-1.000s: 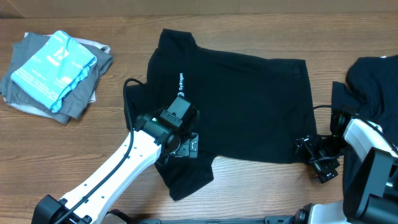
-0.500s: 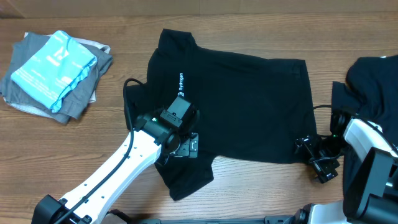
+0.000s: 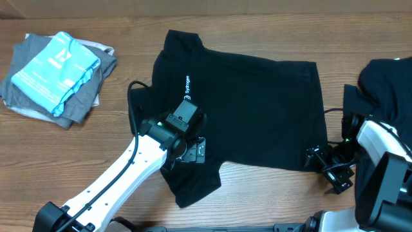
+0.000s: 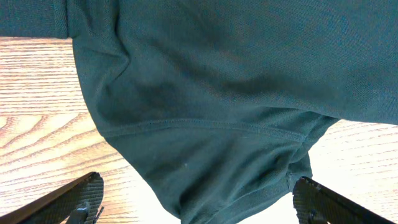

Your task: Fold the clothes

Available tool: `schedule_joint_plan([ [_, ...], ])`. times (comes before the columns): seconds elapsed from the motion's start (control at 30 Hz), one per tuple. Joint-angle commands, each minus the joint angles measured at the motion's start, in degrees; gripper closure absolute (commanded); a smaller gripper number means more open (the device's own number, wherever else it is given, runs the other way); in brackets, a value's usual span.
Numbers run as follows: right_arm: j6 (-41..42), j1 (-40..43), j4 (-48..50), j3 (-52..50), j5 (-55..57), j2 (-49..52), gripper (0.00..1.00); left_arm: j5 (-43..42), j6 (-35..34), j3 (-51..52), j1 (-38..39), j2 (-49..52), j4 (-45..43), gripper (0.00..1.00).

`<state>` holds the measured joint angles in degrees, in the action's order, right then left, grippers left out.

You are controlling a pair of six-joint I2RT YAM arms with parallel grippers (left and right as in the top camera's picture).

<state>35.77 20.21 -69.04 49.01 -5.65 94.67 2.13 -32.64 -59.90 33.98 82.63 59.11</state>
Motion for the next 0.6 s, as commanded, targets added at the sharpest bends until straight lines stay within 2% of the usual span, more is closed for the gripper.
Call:
schedule_joint_plan([
  [0.0,-0.9,-0.2,-0.5,2.7,0.7,0.2,0.0,-0.5,0.7,0.4,-0.2,-0.2,0.0,0.0],
  [0.33,-1.2,0.5,-2.0,3.6,0.9,-5.1,0.0,-0.5,0.7,0.4,-0.2,-0.2,0.0,0.0],
  [0.57,-1.3,4.5,-1.7,3.5,0.9,-5.9,0.02,-0.5,0.7,0.4,-0.2,-0.2,0.0,0.0],
])
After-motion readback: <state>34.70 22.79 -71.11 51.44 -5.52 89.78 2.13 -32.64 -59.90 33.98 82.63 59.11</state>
